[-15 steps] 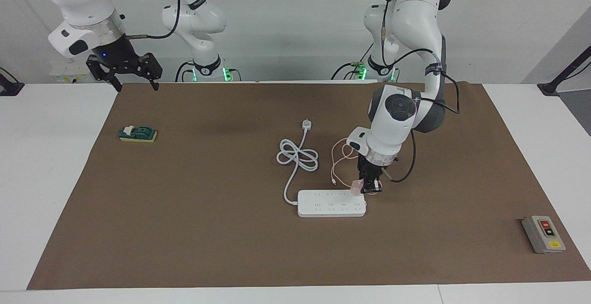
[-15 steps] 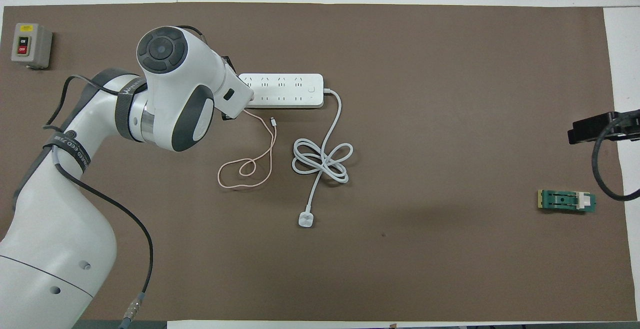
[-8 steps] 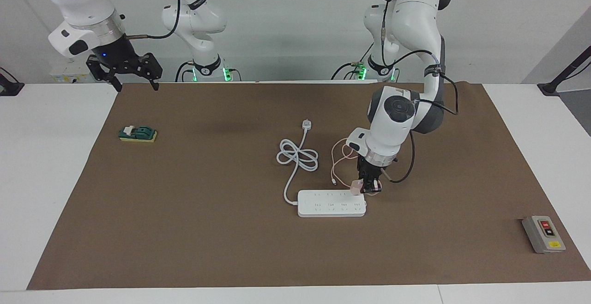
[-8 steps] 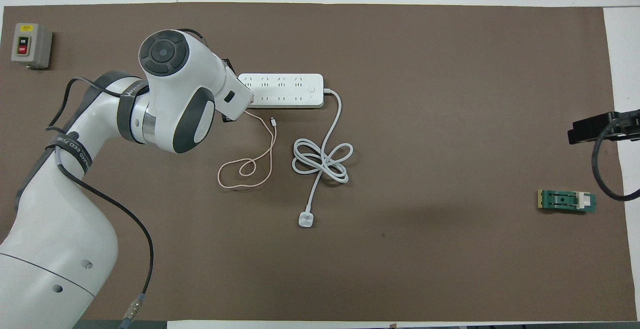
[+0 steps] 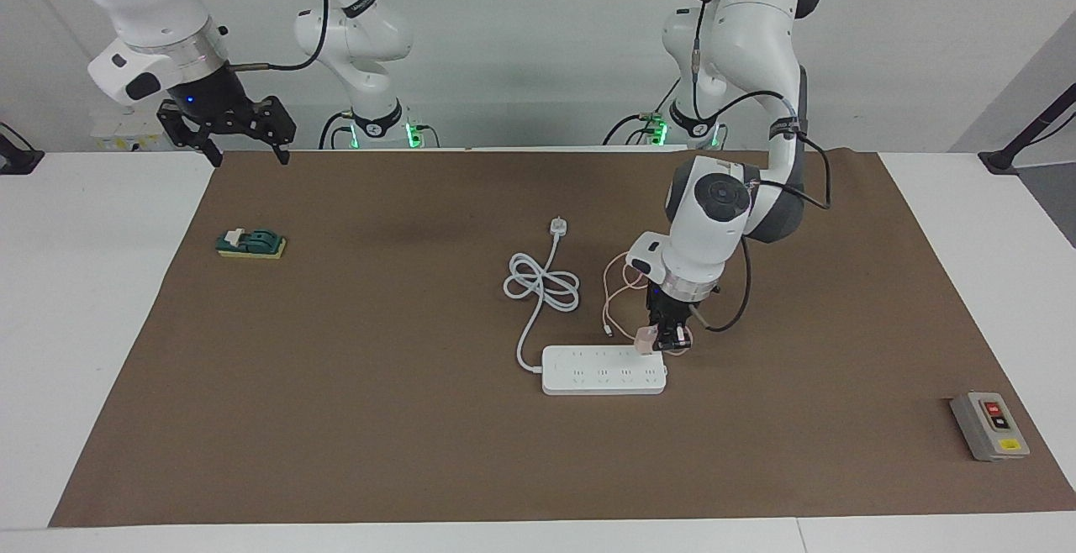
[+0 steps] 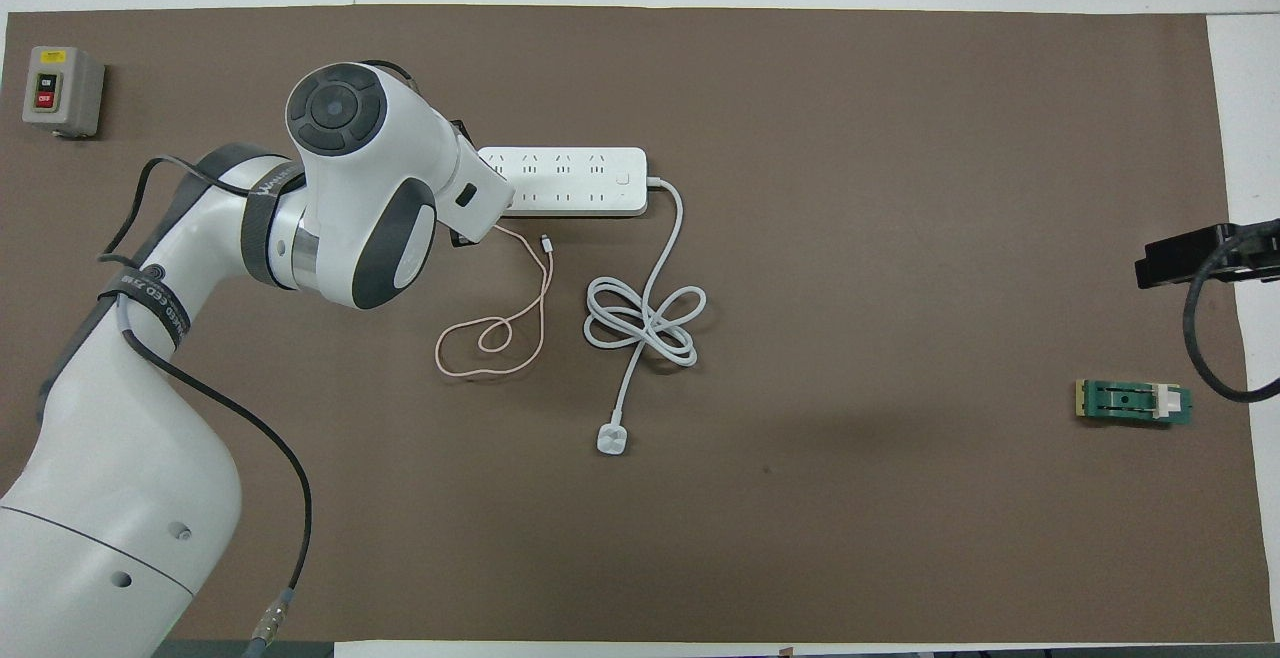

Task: Plug charger into power strip
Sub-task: 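Push the charger prongs into the power strip socket with the left gripper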

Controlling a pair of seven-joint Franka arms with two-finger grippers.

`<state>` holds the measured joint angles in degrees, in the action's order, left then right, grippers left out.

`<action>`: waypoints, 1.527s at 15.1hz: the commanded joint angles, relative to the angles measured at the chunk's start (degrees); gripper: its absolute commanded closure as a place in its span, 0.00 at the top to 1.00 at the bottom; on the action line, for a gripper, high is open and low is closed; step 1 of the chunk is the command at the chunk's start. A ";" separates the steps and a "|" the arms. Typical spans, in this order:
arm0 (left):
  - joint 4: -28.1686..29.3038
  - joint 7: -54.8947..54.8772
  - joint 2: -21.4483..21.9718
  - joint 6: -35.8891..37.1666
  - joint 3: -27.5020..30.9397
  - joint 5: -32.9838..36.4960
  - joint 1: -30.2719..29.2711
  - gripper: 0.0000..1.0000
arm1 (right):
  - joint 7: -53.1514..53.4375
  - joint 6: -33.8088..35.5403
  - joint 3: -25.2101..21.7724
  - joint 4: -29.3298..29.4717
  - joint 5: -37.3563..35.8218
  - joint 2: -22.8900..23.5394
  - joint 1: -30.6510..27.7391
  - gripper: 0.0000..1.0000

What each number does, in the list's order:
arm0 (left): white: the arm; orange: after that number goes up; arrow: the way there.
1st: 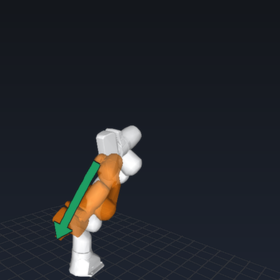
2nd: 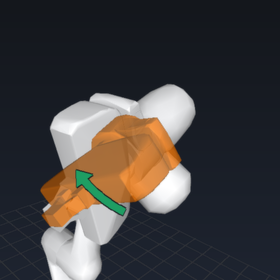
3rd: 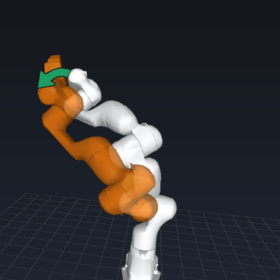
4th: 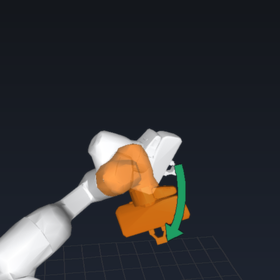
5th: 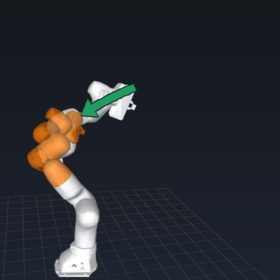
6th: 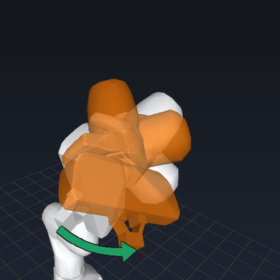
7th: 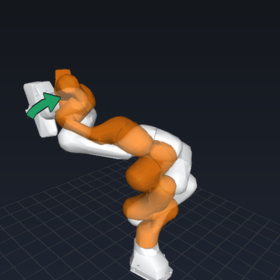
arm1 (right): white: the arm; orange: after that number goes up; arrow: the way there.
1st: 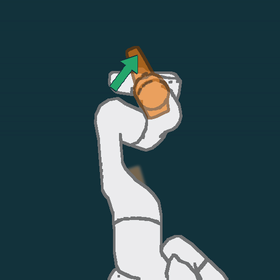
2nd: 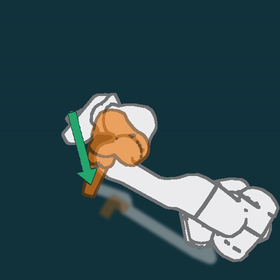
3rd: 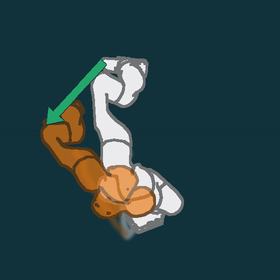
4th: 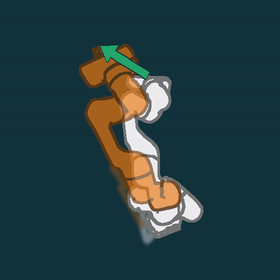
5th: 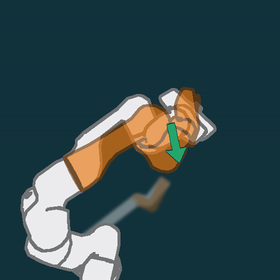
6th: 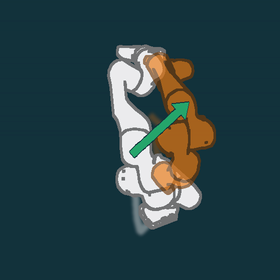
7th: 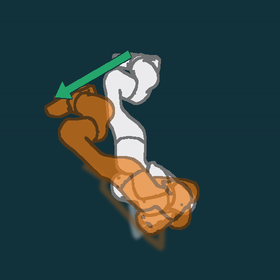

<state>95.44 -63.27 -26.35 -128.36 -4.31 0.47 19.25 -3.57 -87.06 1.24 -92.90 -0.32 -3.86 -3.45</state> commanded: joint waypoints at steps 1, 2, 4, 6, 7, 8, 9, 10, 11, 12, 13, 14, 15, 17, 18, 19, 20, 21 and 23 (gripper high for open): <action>0.80 1.22 0.16 -1.28 0.71 0.50 0.79 0.00 | -1.35 0.48 0.34 0.26 0.85 -0.36 -1.03 1.00; 0.80 1.22 0.07 -1.28 0.80 0.50 0.79 0.00 | -1.35 0.48 0.34 0.26 0.76 -0.36 -1.03 1.00; 0.71 1.13 0.07 -1.28 0.80 0.59 0.70 0.00 | -1.35 0.40 0.34 0.26 0.76 -0.36 -1.03 1.00; 0.71 0.87 0.07 -1.37 0.88 0.94 0.53 0.00 | -1.35 0.40 0.34 0.26 0.76 -0.36 -1.03 1.00; 0.63 0.69 0.07 -1.28 0.89 1.03 0.44 0.00 | -1.26 0.40 0.34 0.26 0.76 -0.36 -1.03 1.00; 0.36 0.60 0.07 -0.76 0.97 1.29 0.26 0.00 | -1.35 0.40 0.34 0.26 0.76 -0.36 -1.03 1.00; 0.19 0.52 -0.02 -0.58 0.97 1.46 0.18 0.00 | -1.35 0.40 0.42 0.26 0.85 -0.36 -1.03 1.00; 0.36 0.51 -0.02 -0.93 0.89 1.47 0.09 0.00 | -1.35 0.40 0.34 0.26 0.85 -0.27 -1.03 1.00; 0.36 0.51 -0.02 -0.93 0.89 1.47 0.09 0.00 | -1.35 0.40 0.42 0.26 0.85 -0.36 -1.03 1.00; 0.36 0.51 -0.02 -0.93 0.89 1.47 0.00 0.00 | -1.35 0.40 0.34 0.26 0.76 -0.36 -1.03 1.00; 0.45 0.60 -0.02 -1.19 0.89 1.38 0.00 0.00 | -1.26 0.40 0.34 0.26 0.76 -0.36 -1.03 1.00; 0.80 0.69 -0.02 -1.37 0.89 1.38 0.00 0.00 | -1.26 0.40 0.42 0.26 0.76 -0.36 -1.03 1.00; 1.06 0.69 -0.02 -1.37 0.89 1.38 0.17 0.00 | -1.26 0.40 0.34 0.26 0.85 -0.27 -1.03 1.00; 0.89 0.69 -0.02 -1.37 0.89 1.29 0.35 0.00 | -1.35 0.40 0.34 0.26 0.76 -0.27 -1.03 1.00; 0.89 1.04 -0.02 -1.46 0.89 1.20 0.52 0.00 | -1.26 0.40 0.34 0.26 0.76 -0.36 -1.03 1.00; 0.89 1.13 -0.10 -1.72 0.89 1.03 0.61 0.00 | -1.26 0.40 0.42 0.26 0.85 -0.36 -1.03 1.00; 0.89 1.13 -0.37 -2.24 0.80 1.03 0.70 0.00 | -1.26 0.40 0.34 0.26 0.76 -0.27 -1.03 1.00; 0.80 1.13 -0.46 -2.16 0.80 0.94 0.79 0.00 | -1.26 0.40 0.34 0.26 0.85 -0.36 -1.03 1.00; 0.71 1.13 -0.46 -2.25 0.88 0.94 0.79 0.00 | -1.35 0.40 0.34 0.26 0.76 -0.27 -1.03 1.00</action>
<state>95.56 -63.11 -26.38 -128.90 -3.97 0.66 19.27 -3.57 -87.06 1.23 -92.86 -0.32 -3.86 -3.46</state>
